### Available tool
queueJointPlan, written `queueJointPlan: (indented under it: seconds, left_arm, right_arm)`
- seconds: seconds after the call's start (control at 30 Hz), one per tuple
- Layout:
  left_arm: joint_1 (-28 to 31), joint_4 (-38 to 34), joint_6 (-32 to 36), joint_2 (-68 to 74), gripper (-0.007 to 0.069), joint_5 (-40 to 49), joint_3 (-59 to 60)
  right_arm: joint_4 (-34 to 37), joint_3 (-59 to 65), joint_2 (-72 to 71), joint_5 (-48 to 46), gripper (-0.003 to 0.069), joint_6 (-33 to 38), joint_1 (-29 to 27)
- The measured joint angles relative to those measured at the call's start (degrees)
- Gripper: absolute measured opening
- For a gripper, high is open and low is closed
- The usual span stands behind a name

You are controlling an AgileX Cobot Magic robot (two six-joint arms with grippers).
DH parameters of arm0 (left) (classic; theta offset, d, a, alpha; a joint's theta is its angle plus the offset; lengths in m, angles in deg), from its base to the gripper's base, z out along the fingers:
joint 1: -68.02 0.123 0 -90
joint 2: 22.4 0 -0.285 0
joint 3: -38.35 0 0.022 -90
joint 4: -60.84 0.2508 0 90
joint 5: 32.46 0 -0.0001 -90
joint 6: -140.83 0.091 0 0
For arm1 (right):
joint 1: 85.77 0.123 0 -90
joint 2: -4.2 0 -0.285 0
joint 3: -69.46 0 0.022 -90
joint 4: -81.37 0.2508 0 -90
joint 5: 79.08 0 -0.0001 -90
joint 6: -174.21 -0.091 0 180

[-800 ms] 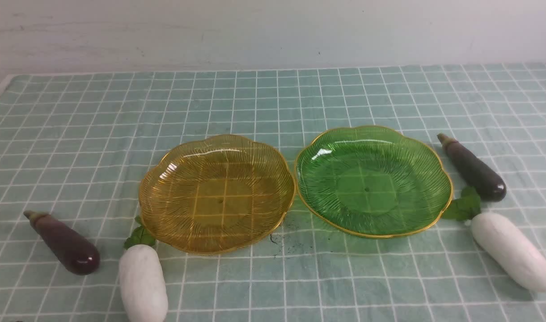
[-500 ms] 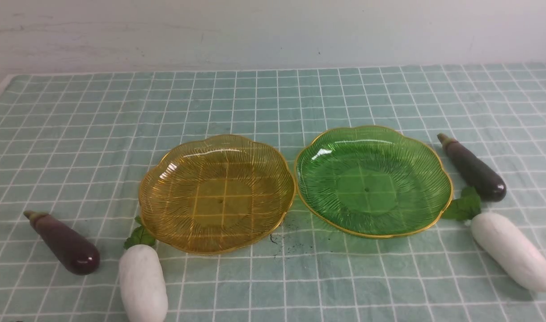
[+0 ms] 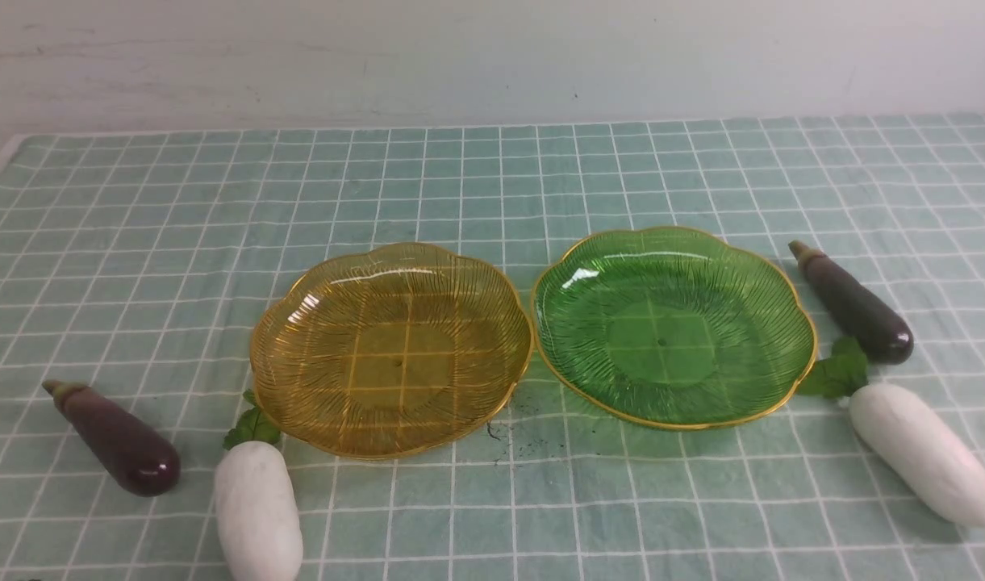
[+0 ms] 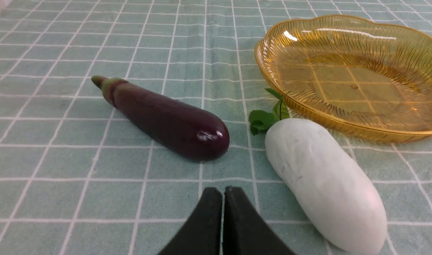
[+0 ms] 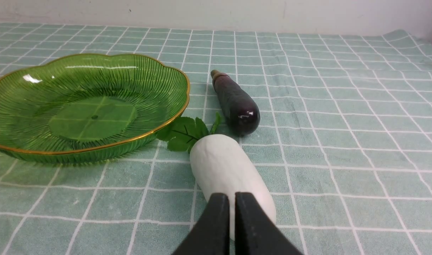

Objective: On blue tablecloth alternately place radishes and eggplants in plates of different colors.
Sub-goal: 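Place the white radish on the plate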

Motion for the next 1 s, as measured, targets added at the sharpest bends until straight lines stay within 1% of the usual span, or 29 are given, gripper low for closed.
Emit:
queueJointPlan:
  seconds: [0.8, 0.83, 0.87, 0.93, 0.97, 1.0]
  left_arm:
    - [0.0, -0.3, -0.3, 0.0, -0.0008, 0.0, 0.0]
    - [0.0, -3.8, -2.6, 0.0, -0.0008, -0.4, 0.0]
    - [0.0, -5.1, -3.4, 0.0, -0.0008, -0.5, 0.0]
    - [0.0, -12.6, -8.2, 0.0, -0.0008, -1.3, 0.0]
    - [0.0, -16.8, -10.7, 0.0, -0.0008, -1.3, 0.0]
    - [0.0, -24.5, -15.8, 0.0, -0.0008, -1.4, 0.0]
  right_arm:
    - [0.1, 0.0, 0.0, 0.0, 0.0020, 0.0, 0.0]
    - [1.4, 0.0, 0.0, 0.4, 0.0020, -0.6, 0.0]
    - [1.7, 0.1, 0.0, 0.5, 0.0020, -0.7, 0.0]
    - [6.2, 0.3, 0.0, 1.6, 0.0020, -2.6, 0.0]
    - [8.1, 0.4, 0.0, 2.1, 0.0020, -3.4, 0.0]
    - [14.0, 0.4, 0.0, 2.8, 0.0020, -5.8, 0.0]
